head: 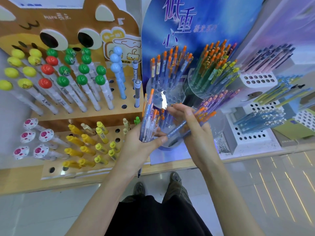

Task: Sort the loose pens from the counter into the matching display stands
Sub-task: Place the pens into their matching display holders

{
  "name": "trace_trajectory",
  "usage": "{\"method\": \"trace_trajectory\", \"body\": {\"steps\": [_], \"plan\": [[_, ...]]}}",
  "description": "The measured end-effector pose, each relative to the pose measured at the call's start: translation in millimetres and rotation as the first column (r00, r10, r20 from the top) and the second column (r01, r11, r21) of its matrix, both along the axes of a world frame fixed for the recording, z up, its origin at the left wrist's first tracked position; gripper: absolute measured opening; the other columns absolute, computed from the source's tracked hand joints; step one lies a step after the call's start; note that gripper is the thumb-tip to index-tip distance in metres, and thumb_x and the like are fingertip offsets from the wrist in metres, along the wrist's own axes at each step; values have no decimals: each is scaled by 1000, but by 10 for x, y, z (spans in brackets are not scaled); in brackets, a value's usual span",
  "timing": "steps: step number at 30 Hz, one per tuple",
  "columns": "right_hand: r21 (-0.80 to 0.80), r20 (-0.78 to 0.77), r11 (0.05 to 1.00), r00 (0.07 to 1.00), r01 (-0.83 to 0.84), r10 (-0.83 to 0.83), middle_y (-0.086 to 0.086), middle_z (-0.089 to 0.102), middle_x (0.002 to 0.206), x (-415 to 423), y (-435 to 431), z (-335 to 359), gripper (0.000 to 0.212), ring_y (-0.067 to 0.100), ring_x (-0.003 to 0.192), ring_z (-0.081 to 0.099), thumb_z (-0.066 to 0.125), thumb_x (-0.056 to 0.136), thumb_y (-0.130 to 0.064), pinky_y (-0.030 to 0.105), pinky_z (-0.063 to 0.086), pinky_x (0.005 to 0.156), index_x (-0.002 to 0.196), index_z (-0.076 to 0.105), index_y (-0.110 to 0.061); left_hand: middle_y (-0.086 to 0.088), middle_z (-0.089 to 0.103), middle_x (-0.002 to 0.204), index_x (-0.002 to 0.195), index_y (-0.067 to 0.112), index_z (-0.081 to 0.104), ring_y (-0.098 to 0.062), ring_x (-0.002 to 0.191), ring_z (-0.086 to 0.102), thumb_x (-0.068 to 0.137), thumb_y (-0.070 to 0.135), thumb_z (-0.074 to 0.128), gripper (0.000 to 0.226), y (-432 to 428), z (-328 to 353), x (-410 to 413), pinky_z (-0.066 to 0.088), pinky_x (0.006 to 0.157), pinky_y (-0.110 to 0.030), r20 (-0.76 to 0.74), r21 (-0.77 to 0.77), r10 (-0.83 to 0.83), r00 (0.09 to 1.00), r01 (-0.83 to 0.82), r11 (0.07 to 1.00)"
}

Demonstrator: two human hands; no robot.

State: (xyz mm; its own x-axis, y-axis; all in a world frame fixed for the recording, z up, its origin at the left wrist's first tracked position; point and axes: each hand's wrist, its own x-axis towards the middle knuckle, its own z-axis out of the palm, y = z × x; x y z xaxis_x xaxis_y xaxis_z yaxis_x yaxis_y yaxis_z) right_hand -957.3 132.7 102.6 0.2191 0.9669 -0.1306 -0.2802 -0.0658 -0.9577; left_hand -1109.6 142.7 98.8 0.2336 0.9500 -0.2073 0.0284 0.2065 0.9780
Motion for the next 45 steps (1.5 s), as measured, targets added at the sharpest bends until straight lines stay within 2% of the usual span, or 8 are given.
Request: {"method": "trace_trajectory", "body": {"steps": [6,13,17,26,30,35,40,45], "plan": [[16,-98,995,991,-95,96,5,40,77,191,-11,42,35,9,51,27,50,90,-39,21,24,44,117,63,-20,15,64,61,86,20,64,3,43,49,81,8,72,15,29,-15,9,38,45,-11,-32,-56,-34,999,32,998],[22,370,995,924,93,-95,-9,28,49,337,37,-9,44,8,45,25,64,85,-31,18,25,46,71,52,9,-1,60,73,91,25,63,-5,45,38,81,42,69,20,45,-70,48,34,42,-19,116,-104,131,984,-120,987],[51,577,996,812,67,-84,-7,47,63,216,92,-92,32,3,57,44,70,86,-25,19,35,58,58,56,-33,8,64,73,92,27,65,-6,44,36,85,41,59,17,52,-56,76,33,38,-18,213,-129,180,960,-154,980],[36,569,990,812,134,-131,12,66,80,73,245,-259,38,26,71,67,69,87,-21,48,55,73,71,65,-54,-2,48,68,71,34,68,-6,44,35,88,38,59,20,56,-34,46,31,39,-18,198,-119,249,948,-229,966],[-5,618,993,781,121,-92,14,66,78,91,269,-318,31,27,72,67,70,86,-19,51,53,74,61,63,-37,8,56,67,78,28,67,-5,45,36,86,38,59,15,42,-64,17,32,39,-16,227,-130,276,934,-252,959],[-43,741,999,670,-17,43,15,64,91,38,284,-368,9,33,79,65,68,86,-9,49,49,77,85,67,-1,9,60,68,98,18,62,-5,44,36,82,43,55,31,23,-82,9,32,39,-15,221,-141,278,935,-252,957],[-86,711,996,698,-34,85,13,63,89,41,267,-357,8,35,81,62,65,85,-3,50,51,77,92,62,-2,8,60,68,103,16,62,-6,44,36,82,42,55,34,34,-81,6,32,40,-16,225,-146,263,938,-234,961],[-73,806,997,587,-32,78,11,58,85,-52,246,-414,10,24,75,48,65,81,6,24,33,67,87,60,1,5,59,71,95,23,67,-5,45,37,84,42,56,24,32,-82,-17,33,41,-15,222,-116,233,947,-212,970]]}}
